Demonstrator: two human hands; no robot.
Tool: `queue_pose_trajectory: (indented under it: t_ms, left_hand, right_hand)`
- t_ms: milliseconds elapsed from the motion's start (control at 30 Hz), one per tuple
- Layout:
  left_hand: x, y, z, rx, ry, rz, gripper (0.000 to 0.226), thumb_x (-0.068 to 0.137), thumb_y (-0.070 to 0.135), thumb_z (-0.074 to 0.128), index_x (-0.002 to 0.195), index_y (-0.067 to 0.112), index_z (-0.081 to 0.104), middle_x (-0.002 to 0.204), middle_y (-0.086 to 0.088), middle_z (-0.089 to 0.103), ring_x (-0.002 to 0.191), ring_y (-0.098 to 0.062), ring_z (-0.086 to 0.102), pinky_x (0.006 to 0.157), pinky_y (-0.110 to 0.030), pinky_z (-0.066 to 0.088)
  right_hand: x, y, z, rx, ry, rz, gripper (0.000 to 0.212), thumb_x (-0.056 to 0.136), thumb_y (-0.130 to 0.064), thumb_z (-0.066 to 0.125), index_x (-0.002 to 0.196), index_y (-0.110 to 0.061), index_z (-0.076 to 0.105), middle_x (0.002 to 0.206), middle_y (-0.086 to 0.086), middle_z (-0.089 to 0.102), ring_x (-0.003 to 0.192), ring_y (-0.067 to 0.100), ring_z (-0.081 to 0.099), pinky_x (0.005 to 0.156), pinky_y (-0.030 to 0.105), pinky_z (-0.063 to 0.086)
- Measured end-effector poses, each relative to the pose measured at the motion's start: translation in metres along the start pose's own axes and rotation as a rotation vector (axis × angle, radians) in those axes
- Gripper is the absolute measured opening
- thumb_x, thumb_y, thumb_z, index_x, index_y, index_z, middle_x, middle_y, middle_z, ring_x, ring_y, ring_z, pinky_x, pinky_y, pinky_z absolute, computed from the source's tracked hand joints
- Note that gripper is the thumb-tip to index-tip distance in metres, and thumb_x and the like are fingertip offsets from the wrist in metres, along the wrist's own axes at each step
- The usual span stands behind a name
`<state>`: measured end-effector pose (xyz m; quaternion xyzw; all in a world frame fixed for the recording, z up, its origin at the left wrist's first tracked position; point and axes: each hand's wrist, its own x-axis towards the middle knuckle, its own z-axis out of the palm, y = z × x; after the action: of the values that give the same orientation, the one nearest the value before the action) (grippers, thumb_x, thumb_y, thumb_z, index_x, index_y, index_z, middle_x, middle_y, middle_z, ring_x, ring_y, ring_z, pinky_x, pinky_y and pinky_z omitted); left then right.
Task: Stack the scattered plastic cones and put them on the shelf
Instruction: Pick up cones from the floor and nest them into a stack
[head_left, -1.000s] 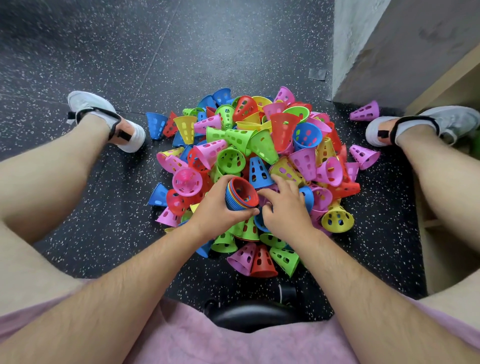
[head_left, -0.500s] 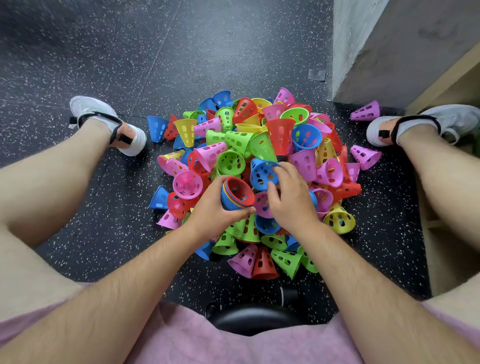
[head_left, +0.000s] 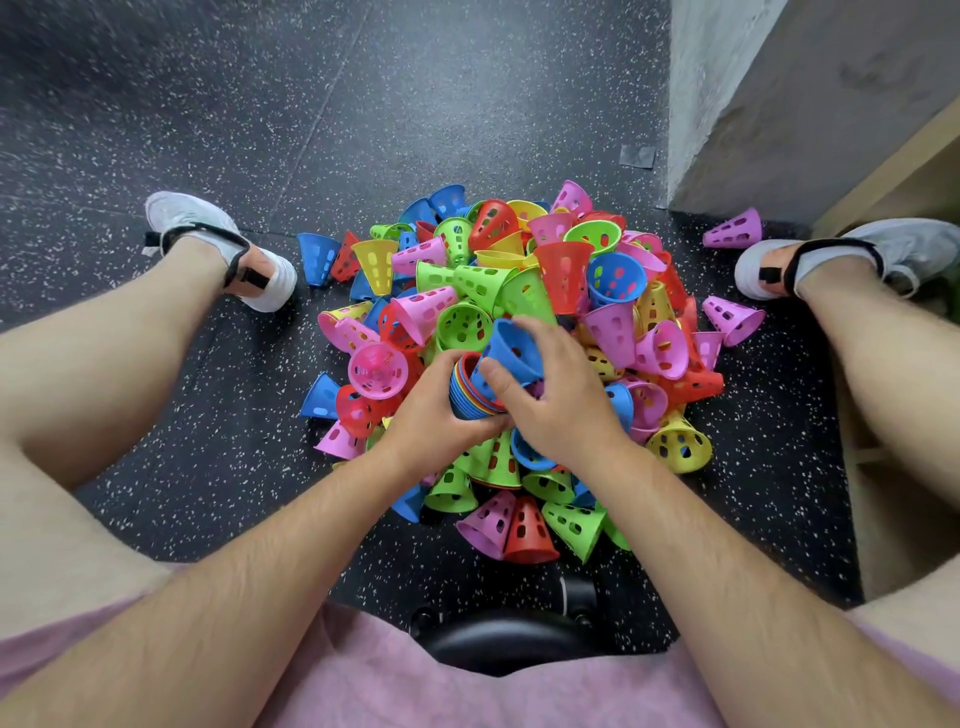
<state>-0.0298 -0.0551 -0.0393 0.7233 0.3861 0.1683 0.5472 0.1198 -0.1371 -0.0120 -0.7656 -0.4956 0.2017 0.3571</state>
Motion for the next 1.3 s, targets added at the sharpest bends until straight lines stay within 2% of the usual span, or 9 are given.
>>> queue_pose_trajectory:
  t_ms: [167,300,433,533,633,767,900,1100,1300]
  left_hand:
    - [0.004,0.004,0.0,-0.007,0.015,-0.004,0.058,0.066,0.042,0.078,0.118,0.038,0.053,0.116,0.009,0.065,0.105,-0.005,0.065,0.093,-0.027,0.052]
    - [0.013,0.006,-0.001,-0.032,0.046,0.006,0.057,0.071,0.029,0.089,0.117,0.027,0.056,0.108,0.005,0.067,0.096,-0.009,0.067,0.084,-0.027,0.055]
    - [0.028,0.008,-0.005,-0.087,0.103,0.016,0.059,0.075,0.02,0.094,0.12,0.023,0.056,0.109,0.002,0.069,0.098,-0.011,0.068,0.085,-0.024,0.056]
    - [0.039,0.006,-0.012,-0.099,0.139,-0.003,0.072,0.073,0.023,0.094,0.132,0.023,0.053,0.117,0.008,0.066,0.104,0.004,0.064,0.088,-0.013,0.049]
    - [0.045,0.003,-0.017,-0.099,0.151,-0.012,0.082,0.073,0.021,0.094,0.142,0.018,0.049,0.125,0.008,0.063,0.111,0.009,0.061,0.092,-0.008,0.045]
    - [0.047,-0.004,-0.021,-0.092,0.155,-0.018,0.087,0.073,0.025,0.094,0.146,0.019,0.047,0.131,0.011,0.061,0.118,0.006,0.06,0.098,-0.011,0.045]
    - [0.048,-0.007,-0.019,-0.086,0.141,-0.036,0.079,0.073,0.026,0.095,0.139,0.022,0.051,0.124,0.006,0.065,0.113,-0.002,0.063,0.094,-0.014,0.048]
    - [0.044,-0.006,-0.019,-0.048,0.146,-0.045,0.064,0.073,0.024,0.094,0.124,0.022,0.056,0.11,0.006,0.066,0.096,0.003,0.064,0.082,-0.011,0.047]
    - [0.036,-0.003,-0.019,-0.044,0.141,-0.046,0.061,0.075,0.023,0.093,0.123,0.022,0.055,0.109,0.008,0.066,0.094,0.008,0.063,0.08,-0.007,0.046]
  right_hand:
    - [-0.006,-0.003,0.01,-0.09,-0.284,-0.028,0.082,0.087,-0.077,0.034,0.152,-0.028,0.037,0.157,-0.011,0.037,0.142,0.009,0.028,0.118,0.037,0.022]
    - [0.012,0.001,0.012,0.039,-0.099,0.013,0.062,0.098,-0.061,0.035,0.143,-0.022,0.051,0.143,-0.006,0.053,0.133,0.01,0.041,0.113,0.035,0.033]
    - [0.055,0.01,0.014,-0.14,0.151,-0.045,0.031,0.099,-0.027,0.051,0.124,-0.015,0.064,0.118,0.002,0.064,0.111,0.025,0.053,0.095,0.047,0.046]
    - [0.091,0.013,0.013,-0.426,0.154,-0.111,0.042,0.092,-0.039,0.06,0.129,-0.017,0.061,0.123,0.005,0.06,0.116,0.031,0.048,0.098,0.049,0.042]
    - [0.115,0.013,0.015,-0.67,-0.047,-0.097,0.065,0.091,-0.057,0.056,0.144,-0.023,0.046,0.141,0.005,0.05,0.14,0.03,0.03,0.112,0.046,0.018]
    - [0.129,0.015,0.021,-0.8,-0.1,-0.095,0.061,0.092,-0.064,0.048,0.136,-0.022,0.049,0.136,0.004,0.057,0.146,0.028,0.024,0.118,0.046,0.006]
    - [0.128,0.013,0.023,-0.809,-0.118,-0.076,0.054,0.093,-0.064,0.049,0.126,-0.022,0.054,0.128,0.007,0.062,0.144,0.028,0.027,0.12,0.045,0.001]
    - [0.115,0.017,0.021,-0.878,-0.164,-0.075,0.073,0.084,-0.072,0.056,0.128,-0.014,0.053,0.125,0.012,0.056,0.132,0.032,0.041,0.124,0.047,0.002]
    - [0.112,0.024,0.006,-0.591,-0.044,-0.177,0.051,0.085,-0.041,0.069,0.124,-0.01,0.059,0.116,0.009,0.058,0.121,0.029,0.053,0.124,0.041,0.01]
